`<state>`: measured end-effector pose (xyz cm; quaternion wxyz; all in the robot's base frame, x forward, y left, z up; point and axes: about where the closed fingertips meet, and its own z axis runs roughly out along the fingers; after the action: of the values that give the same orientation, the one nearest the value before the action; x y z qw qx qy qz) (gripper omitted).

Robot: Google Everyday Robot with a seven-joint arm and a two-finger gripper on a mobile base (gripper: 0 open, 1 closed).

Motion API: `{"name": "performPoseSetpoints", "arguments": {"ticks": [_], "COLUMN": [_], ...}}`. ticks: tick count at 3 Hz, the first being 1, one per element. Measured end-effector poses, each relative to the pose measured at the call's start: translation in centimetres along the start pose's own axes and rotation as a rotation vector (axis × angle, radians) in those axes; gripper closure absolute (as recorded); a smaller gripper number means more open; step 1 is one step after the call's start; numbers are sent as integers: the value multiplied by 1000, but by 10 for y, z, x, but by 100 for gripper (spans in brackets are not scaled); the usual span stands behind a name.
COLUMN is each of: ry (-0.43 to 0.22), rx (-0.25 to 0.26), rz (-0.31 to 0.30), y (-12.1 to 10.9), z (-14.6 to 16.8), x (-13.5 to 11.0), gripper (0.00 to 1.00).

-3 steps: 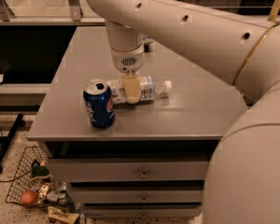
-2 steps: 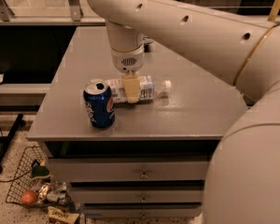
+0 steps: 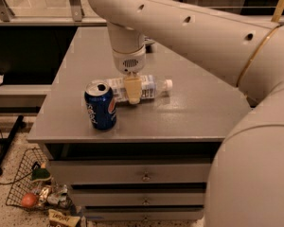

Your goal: Move blue plastic bottle near pepsi can

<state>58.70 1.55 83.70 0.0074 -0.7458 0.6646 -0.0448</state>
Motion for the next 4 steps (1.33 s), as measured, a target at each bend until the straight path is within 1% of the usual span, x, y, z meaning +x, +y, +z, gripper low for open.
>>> {"name": "performPoseSetpoints", "arguments": {"ticks": [1, 2, 3, 4], "ry": [-5, -5, -65, -92], "rx": [6, 6, 54, 132], "rz": [0, 0, 21, 59], "y": [-2, -2, -6, -9], "z": [1, 1, -17, -55], "x": [-1, -1, 17, 48], "gripper": [0, 0, 0, 0]}}
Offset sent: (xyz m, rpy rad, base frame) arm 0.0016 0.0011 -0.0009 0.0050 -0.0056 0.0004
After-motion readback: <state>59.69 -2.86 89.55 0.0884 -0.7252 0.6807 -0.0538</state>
